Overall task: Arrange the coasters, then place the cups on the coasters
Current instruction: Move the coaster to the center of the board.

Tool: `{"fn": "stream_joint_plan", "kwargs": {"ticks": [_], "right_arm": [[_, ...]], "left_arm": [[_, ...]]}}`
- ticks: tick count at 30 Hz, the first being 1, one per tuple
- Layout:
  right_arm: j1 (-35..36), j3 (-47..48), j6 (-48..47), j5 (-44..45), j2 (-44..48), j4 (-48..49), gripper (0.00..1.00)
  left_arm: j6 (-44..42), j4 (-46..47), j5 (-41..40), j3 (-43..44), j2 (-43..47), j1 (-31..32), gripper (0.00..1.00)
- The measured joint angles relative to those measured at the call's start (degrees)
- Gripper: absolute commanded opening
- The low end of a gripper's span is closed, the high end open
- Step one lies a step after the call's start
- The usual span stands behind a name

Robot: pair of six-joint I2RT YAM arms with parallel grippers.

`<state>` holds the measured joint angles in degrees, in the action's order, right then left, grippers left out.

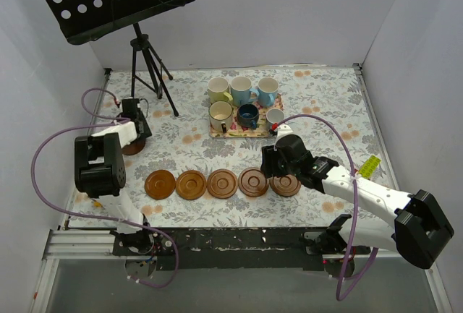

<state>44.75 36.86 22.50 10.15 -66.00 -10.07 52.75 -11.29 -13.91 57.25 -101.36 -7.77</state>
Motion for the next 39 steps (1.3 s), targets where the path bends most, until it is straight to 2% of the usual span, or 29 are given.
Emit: {"fn": "stream_joint_plan", "kwargs": {"ticks": [8,14,30,39], "right_arm": [[0.00,0.00,0.33,0.22,0.17,-0.31,0.63],[0.00,-0.02,1.49,0.24,2.36,-0.50,0.62],[0.00,-0.26,2.97,0.33,3.93,-2.97,0.62],[0.00,-0.28,3.54,0.42,4.15,-3.54,0.61]], "left_arm": [[2.14,1.27,1.27,0.31,-0.44,13.40,0.22],[4.09,1.53,1.92,0.48,-0.50,19.19,0.12],[6.64,-5.86,7.21,-4.39,7.28,28.04,0.10],[6.69,-7.87,7.56,-4.26,8.04,32.81,0.10]]}}
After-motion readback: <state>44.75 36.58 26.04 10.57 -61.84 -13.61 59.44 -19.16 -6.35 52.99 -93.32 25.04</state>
